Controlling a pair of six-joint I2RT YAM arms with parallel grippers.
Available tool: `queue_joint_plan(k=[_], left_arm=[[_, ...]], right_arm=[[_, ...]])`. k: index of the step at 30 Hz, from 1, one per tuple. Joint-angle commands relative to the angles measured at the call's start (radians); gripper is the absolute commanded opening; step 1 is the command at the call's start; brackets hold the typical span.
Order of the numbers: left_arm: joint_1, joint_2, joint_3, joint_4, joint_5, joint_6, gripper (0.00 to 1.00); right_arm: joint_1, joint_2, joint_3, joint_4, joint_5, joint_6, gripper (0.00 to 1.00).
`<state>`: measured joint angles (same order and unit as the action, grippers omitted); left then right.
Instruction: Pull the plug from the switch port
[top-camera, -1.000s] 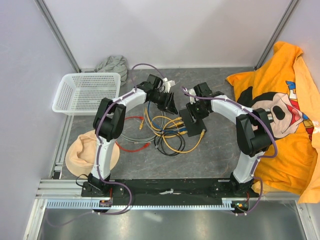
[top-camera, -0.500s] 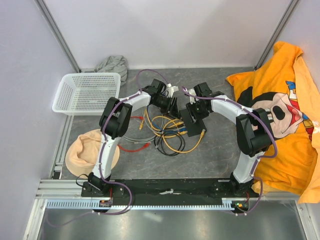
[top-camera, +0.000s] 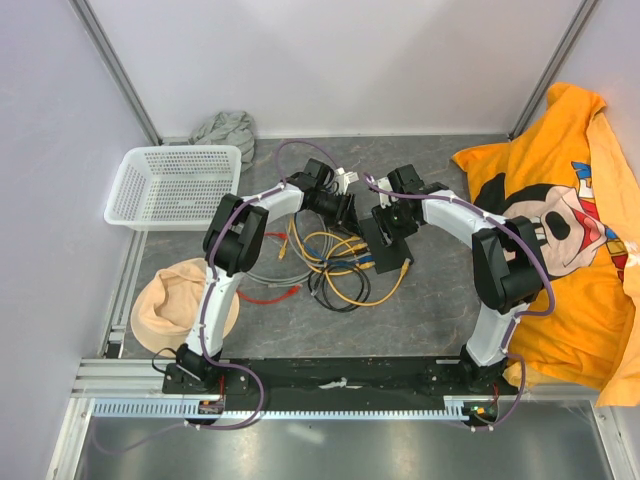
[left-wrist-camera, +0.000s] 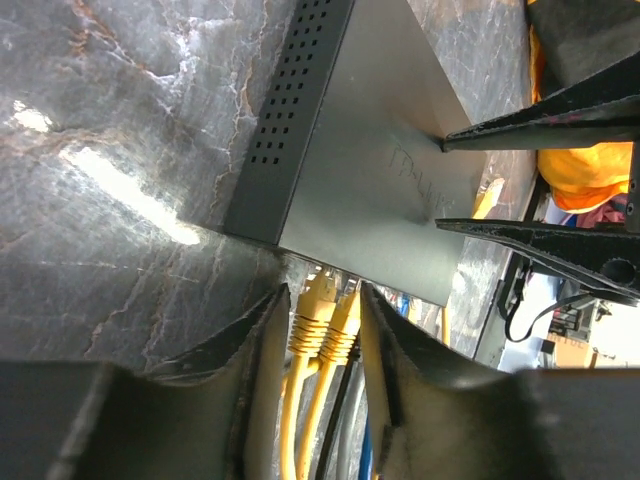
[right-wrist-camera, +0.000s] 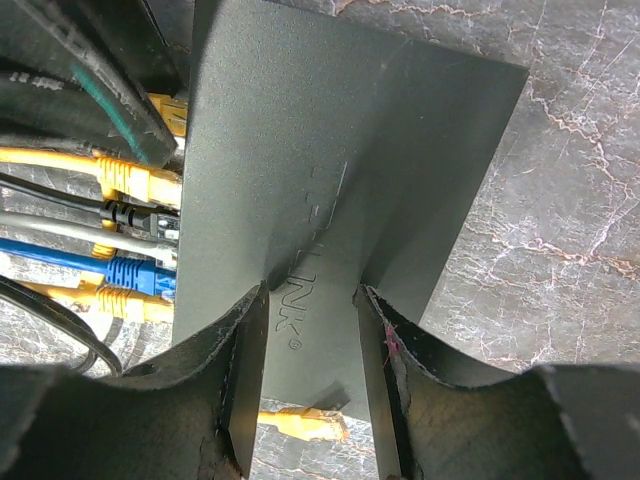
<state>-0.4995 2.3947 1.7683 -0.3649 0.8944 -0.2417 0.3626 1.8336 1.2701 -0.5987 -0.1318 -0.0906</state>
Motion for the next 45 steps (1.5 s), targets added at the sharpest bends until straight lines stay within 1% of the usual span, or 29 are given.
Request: queue_joint_plan(k=[1, 8, 11, 13, 14, 17, 19, 23, 27, 28, 29, 30, 31, 33, 37, 41, 45], left_arm=[[-0.002, 0.041, 0.023, 0.011, -0.029, -0.010, 0.38], [-0.001, 0.044, 0.025, 0.018, -0.022, -0.019, 0.35], [-0.001, 0.046, 0.025, 0.021, -0.023, -0.030, 0.36], [-0.001, 0.046, 0.023, 0.027, -0.020, -0.031, 0.34], [-0.001, 0.047, 0.025, 0.029, -0.020, -0.034, 0.29], [-0.001, 0.049, 0.025, 0.034, -0.018, -0.041, 0.16], [-0.001, 0.047, 0.025, 0.034, -0.020, -0.041, 0.15], [-0.001, 0.047, 0.025, 0.035, -0.022, -0.041, 0.02], [-0.001, 0.049, 0.026, 0.034, -0.018, -0.036, 0.02], [-0.001, 0.049, 0.026, 0.034, -0.014, -0.033, 0.02], [0.001, 0.047, 0.025, 0.032, -0.011, -0.028, 0.02], [0.001, 0.050, 0.025, 0.032, -0.003, -0.028, 0.02], [0.003, 0.052, 0.025, 0.035, 0.003, -0.028, 0.02], [0.003, 0.052, 0.028, 0.034, 0.006, -0.030, 0.02], [0.001, 0.054, 0.028, 0.035, 0.006, -0.033, 0.02], [0.003, 0.050, 0.026, 0.035, 0.005, -0.031, 0.02], [0.003, 0.052, 0.025, 0.034, 0.005, -0.033, 0.01]], right_arm=[[-0.005, 0.042, -0.011, -0.024, 0.008, -0.003, 0.49], [-0.005, 0.067, 0.014, -0.030, 0.003, -0.001, 0.49], [-0.005, 0.072, 0.017, -0.029, 0.000, 0.000, 0.50], [-0.005, 0.073, 0.015, -0.029, -0.002, 0.000, 0.50], [-0.004, 0.072, 0.017, -0.029, 0.000, -0.001, 0.50], [-0.004, 0.072, 0.015, -0.029, 0.000, 0.000, 0.50], [-0.005, 0.073, 0.017, -0.029, 0.000, 0.002, 0.50], [-0.004, 0.078, 0.014, -0.024, 0.000, 0.003, 0.50], [-0.001, 0.066, 0.034, -0.019, 0.001, 0.005, 0.50], [0.001, 0.058, 0.040, -0.015, 0.001, 0.005, 0.52], [0.009, 0.041, 0.055, -0.012, 0.021, 0.005, 0.61], [0.024, 0.036, 0.061, -0.010, 0.027, 0.005, 0.76], [0.032, 0.033, 0.067, -0.013, 0.021, 0.000, 0.77], [0.050, 0.032, 0.074, -0.026, -0.005, -0.009, 0.77], [0.081, 0.032, 0.048, -0.026, -0.002, -0.018, 0.77], [0.085, 0.038, 0.020, -0.016, 0.004, -0.014, 0.77], [0.084, 0.067, 0.009, -0.018, 0.046, -0.008, 0.73]])
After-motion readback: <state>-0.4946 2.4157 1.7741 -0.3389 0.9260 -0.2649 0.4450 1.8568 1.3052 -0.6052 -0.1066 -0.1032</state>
